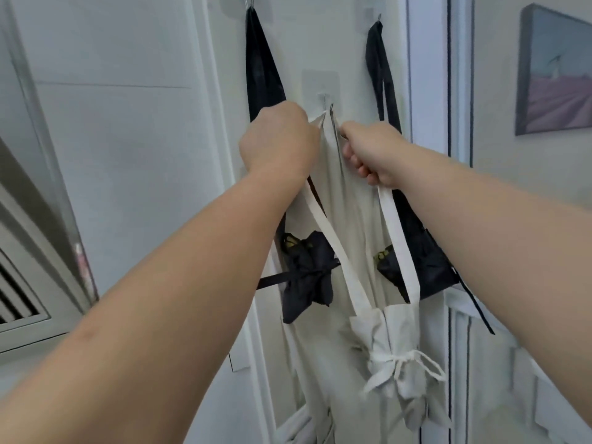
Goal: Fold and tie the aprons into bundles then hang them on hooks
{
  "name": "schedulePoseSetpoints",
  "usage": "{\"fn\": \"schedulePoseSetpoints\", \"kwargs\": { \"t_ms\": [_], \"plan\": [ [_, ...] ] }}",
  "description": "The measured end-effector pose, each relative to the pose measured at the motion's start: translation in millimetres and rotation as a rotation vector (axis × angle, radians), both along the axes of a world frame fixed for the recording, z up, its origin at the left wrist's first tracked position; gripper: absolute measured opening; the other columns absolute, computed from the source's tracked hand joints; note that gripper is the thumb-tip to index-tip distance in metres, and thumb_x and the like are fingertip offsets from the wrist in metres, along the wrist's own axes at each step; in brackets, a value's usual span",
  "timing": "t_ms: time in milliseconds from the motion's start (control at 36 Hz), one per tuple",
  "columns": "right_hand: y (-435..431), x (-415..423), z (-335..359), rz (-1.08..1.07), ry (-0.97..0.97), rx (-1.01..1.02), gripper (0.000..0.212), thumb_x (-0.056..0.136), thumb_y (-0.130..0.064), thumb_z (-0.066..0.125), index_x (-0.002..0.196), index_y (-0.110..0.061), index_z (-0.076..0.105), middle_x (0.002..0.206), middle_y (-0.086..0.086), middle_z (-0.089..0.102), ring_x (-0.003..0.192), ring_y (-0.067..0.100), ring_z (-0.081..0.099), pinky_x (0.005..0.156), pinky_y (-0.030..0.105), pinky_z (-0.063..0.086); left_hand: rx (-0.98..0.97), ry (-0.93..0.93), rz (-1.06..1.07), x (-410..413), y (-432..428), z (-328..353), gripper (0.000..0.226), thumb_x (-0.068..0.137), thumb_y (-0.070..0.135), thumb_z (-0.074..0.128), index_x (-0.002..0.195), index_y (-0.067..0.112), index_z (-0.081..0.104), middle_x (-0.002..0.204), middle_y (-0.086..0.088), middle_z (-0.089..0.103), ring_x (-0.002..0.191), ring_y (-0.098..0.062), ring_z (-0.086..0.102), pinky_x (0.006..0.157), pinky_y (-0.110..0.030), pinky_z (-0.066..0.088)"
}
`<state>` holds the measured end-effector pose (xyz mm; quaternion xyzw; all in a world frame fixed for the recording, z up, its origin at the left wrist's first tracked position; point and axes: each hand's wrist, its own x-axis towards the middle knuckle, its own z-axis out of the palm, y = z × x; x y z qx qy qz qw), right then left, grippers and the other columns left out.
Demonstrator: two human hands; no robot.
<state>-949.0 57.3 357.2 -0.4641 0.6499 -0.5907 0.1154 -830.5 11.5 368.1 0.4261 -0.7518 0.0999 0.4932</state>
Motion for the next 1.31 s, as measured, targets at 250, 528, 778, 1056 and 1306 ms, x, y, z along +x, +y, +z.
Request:
{"fn": "schedulePoseSetpoints", "kwargs": {
  "t_ms": [250,528,778,1056,1306],
  "plan": [
    [33.0,12.4,-29.3,0.102,0.077,0.006,0.029,0.092,-0.038,0.046,0.080,-0.013,0.056,0.067,0.001,0.049,0.057,0.015,0.041,0.062,0.028,0.049,-0.064,-0.120,-0.114,26.3,36.6,-31.4,0.031,0.096,0.042,0.046,0.094,0.017,0.065,0.087,0.003,0.063,0.082,-0.018,0.058,0.065,-0.031,0.048],
    [76.8,12.8,-104.4,0.080,0.211,0.157,0.023,0.085,0.004,0.041,0.069,-0.008,0.051,0.072,0.010,0.050,0.070,0.024,0.047,0.055,0.028,0.044,-0.186,-0.331,-0.408,22.7,96.6,-123.0,0.030,0.097,0.029,0.043,0.116,0.015,0.063,0.103,-0.003,0.060,0.093,-0.022,0.056,0.072,-0.038,0.049],
    [104.5,1.7,-184.7,0.164,-0.025,0.342,0.030,0.096,-0.008,0.044,0.118,-0.022,0.058,0.104,0.000,0.055,0.080,0.012,0.051,0.071,0.030,0.049,0.049,-0.717,-0.275,33.3,101.6,-198.6,0.059,0.083,0.050,0.059,0.131,0.017,0.048,0.133,0.000,0.043,0.129,-0.020,0.031,0.096,-0.037,0.036],
    [100.8,34.0,-226.1,0.269,0.220,0.385,0.072,0.083,-0.012,0.069,0.145,-0.025,0.035,0.144,-0.002,0.043,0.109,0.014,0.049,0.087,0.019,0.036,0.098,-0.613,-0.190,71.3,94.9,-226.5,0.045,0.086,0.030,0.062,0.129,0.018,0.051,0.134,-0.005,0.040,0.120,-0.028,0.036,0.091,-0.036,0.041],
    [87.3,20.6,-241.5,-0.061,0.341,0.432,0.063,0.091,-0.025,0.056,0.148,-0.020,0.029,0.150,0.012,0.023,0.131,0.028,0.039,0.103,0.028,0.034,0.168,-0.800,-0.017,59.3,83.2,-236.2,0.054,0.091,0.032,0.051,0.141,0.024,0.035,0.144,-0.006,0.024,0.129,-0.030,0.026,0.100,-0.040,0.031]
  ]
}}
